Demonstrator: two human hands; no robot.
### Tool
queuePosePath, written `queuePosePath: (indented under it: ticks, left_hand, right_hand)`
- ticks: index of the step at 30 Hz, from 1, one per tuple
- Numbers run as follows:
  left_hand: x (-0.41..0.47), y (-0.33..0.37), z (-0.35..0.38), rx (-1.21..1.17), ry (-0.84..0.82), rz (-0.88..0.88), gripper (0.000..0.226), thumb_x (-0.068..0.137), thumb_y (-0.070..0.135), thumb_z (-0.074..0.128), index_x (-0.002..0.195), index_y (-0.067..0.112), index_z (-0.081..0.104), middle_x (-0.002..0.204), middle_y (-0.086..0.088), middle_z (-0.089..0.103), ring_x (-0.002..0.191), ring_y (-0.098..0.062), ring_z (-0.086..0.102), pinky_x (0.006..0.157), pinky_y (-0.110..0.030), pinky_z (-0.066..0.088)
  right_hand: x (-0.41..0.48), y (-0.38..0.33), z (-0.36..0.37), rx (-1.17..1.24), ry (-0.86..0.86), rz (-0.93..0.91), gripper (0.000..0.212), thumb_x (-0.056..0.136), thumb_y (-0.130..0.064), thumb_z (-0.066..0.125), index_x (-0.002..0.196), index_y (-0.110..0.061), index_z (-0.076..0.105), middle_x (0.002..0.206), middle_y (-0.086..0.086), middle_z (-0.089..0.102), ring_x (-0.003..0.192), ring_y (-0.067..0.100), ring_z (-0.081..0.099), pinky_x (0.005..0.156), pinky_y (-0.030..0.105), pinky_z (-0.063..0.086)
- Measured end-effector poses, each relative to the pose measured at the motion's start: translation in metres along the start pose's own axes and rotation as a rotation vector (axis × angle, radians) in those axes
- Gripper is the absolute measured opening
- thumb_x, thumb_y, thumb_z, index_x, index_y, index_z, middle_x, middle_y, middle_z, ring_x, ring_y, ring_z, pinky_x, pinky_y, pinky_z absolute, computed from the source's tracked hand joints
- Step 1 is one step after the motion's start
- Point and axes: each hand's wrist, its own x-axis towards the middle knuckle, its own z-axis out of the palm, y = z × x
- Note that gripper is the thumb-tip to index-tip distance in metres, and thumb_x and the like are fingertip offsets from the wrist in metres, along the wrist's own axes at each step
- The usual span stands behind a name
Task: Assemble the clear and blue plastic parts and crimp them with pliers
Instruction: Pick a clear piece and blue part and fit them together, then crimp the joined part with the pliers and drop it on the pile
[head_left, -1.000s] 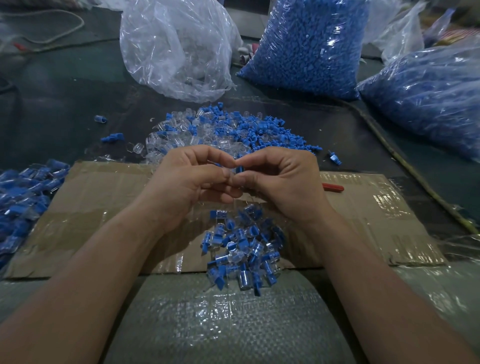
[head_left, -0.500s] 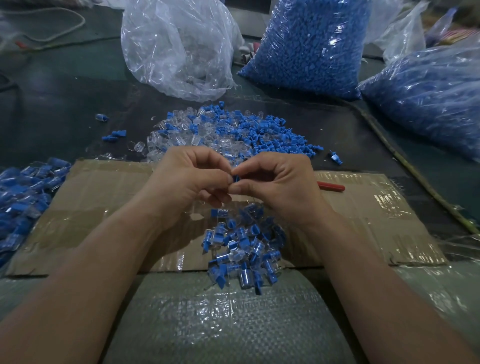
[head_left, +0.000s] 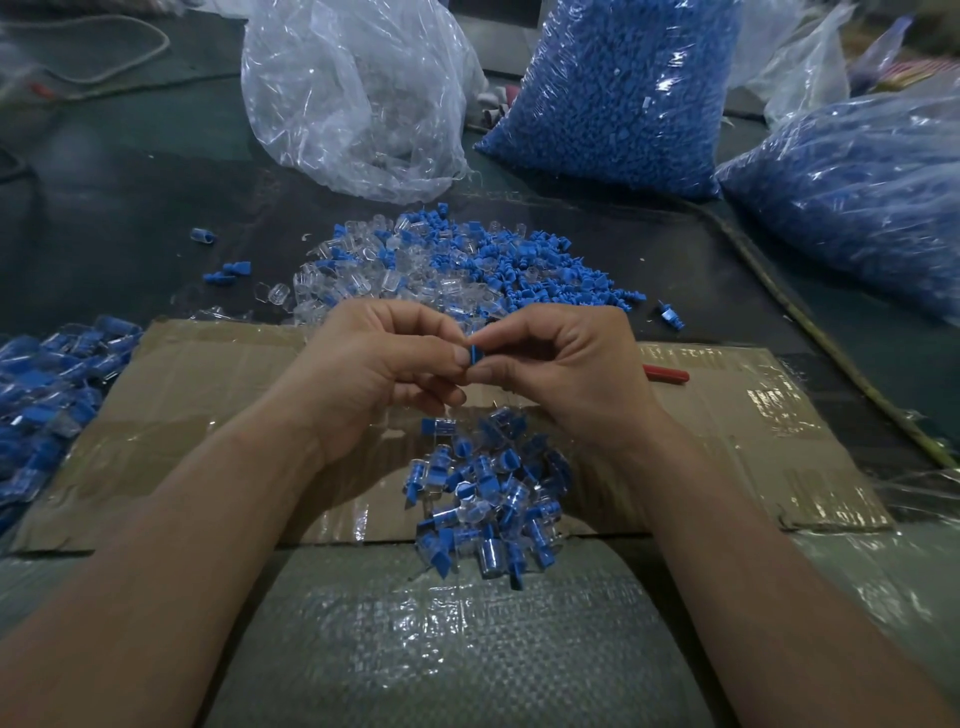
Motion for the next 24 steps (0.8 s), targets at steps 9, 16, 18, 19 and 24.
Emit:
queuePosePath:
  ticks: [9,16,18,19,24]
  left_hand:
    - [0.000,0.000,0.001,0.005,0.021,-0.020,0.007,0.053,0.005,0.068,0.060,0.007,0.066,0.055,-0.008,0.064,0.046,-0.016,0.061,0.043,-0.018,0.049]
    - [0.000,-0.002,0.003,-0.030,0.050,-0.008,0.005,0.054,0.006,0.067,0.054,0.011,0.068,0.056,-0.008,0.064,0.047,-0.014,0.060,0.045,-0.019,0.049]
    - [0.001,-0.002,0.001,-0.050,0.081,0.003,0.004,0.054,0.007,0.067,0.055,0.012,0.068,0.056,-0.007,0.065,0.048,-0.013,0.061,0.045,-0.018,0.050]
    - [0.002,-0.002,-0.001,-0.055,0.099,0.009,0.004,0.054,0.008,0.067,0.057,0.010,0.066,0.057,-0.006,0.065,0.048,-0.013,0.062,0.046,-0.018,0.050]
    - [0.003,-0.001,-0.002,-0.069,0.147,0.022,0.014,0.054,0.009,0.067,0.066,0.005,0.062,0.057,-0.008,0.066,0.049,-0.014,0.062,0.046,-0.019,0.051]
  right_hand:
    - [0.000,0.000,-0.001,-0.123,-0.006,-0.070,0.029,0.069,-0.005,0.074,0.093,-0.018,0.065,0.077,-0.017,0.062,0.075,-0.001,0.064,0.068,0.010,0.050]
    - [0.002,-0.001,-0.004,-0.175,-0.052,0.057,0.027,0.070,-0.014,0.074,0.095,-0.021,0.065,0.081,-0.018,0.062,0.078,-0.002,0.063,0.069,0.009,0.049]
    - [0.004,0.001,-0.013,-0.275,-0.022,0.154,0.034,0.069,-0.023,0.075,0.102,-0.019,0.066,0.082,-0.019,0.061,0.079,-0.002,0.063,0.070,0.009,0.048]
    - [0.005,0.003,-0.020,-0.350,0.008,0.198,0.036,0.070,-0.027,0.075,0.103,-0.019,0.066,0.082,-0.019,0.060,0.080,-0.001,0.062,0.072,0.011,0.048]
    - [0.004,0.013,-0.057,-0.506,0.086,0.404,0.047,0.065,-0.040,0.078,0.107,-0.025,0.064,0.088,-0.022,0.057,0.081,-0.008,0.052,0.068,0.007,0.037]
